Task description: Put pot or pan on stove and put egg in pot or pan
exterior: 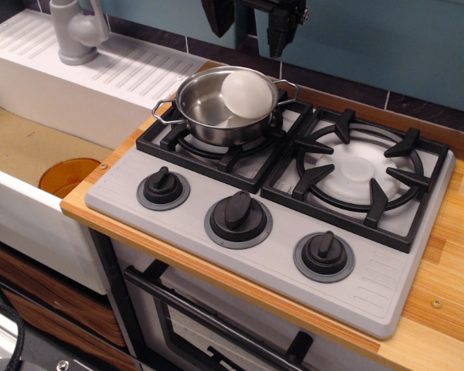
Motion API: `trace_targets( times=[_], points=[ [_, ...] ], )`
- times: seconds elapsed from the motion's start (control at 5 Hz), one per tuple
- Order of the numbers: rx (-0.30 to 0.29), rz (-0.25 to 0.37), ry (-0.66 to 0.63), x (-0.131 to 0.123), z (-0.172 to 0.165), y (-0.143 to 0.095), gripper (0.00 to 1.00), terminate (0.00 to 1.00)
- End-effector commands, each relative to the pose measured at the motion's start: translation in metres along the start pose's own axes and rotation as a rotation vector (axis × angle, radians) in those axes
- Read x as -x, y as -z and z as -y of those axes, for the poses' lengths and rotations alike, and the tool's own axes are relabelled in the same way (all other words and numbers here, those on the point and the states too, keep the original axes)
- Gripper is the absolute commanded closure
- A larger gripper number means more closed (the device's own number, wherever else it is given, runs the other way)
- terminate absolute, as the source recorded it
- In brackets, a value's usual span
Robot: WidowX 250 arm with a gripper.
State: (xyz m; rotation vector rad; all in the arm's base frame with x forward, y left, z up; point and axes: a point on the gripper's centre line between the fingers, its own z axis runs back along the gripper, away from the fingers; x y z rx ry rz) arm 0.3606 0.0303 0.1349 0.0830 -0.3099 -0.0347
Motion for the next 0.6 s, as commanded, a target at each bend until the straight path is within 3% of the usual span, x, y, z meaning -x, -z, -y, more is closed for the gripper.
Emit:
trace_targets(
  times=[0.0, 0.2, 0.4],
  points=[
    [0.026, 0.050, -0.032, -0.0188, 0.0245, 0.0055, 0.00, 0.00],
    [0.083, 0.006, -0.063, -0.0233, 0.0325, 0.0078, 0.00, 0.00],
    [0.083, 0.006, -0.063, -0.0233, 0.0325, 0.0078, 0.00, 1.00]
  ],
)
